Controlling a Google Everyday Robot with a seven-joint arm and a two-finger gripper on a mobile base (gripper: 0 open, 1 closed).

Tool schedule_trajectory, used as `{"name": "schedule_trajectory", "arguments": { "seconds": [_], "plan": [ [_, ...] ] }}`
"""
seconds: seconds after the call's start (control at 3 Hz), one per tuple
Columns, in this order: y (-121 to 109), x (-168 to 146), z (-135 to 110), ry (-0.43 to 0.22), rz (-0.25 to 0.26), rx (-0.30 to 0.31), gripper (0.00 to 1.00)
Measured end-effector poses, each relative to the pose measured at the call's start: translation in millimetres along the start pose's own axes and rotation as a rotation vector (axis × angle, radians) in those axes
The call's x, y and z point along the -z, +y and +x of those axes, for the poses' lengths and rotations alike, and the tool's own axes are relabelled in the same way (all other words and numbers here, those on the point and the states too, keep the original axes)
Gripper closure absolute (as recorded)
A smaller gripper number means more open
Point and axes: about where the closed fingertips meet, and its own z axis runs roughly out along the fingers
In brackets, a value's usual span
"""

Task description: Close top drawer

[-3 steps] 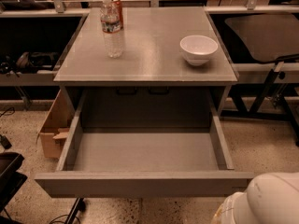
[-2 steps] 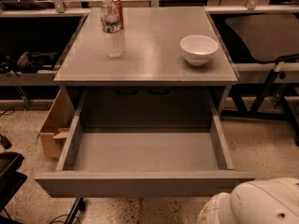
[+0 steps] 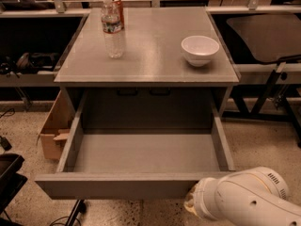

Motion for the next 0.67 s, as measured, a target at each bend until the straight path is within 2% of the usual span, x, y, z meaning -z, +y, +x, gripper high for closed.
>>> {"name": "schedule_trajectory", "arguments": {
  "seconds": [0.33,0.67],
  "plan": [
    [-36.2,1.5,-2.5,0.007,0.074,0.007,1.00],
    [-36.1,1.5,-2.6,0.007,0.074,0.007,1.00]
  ]
}}
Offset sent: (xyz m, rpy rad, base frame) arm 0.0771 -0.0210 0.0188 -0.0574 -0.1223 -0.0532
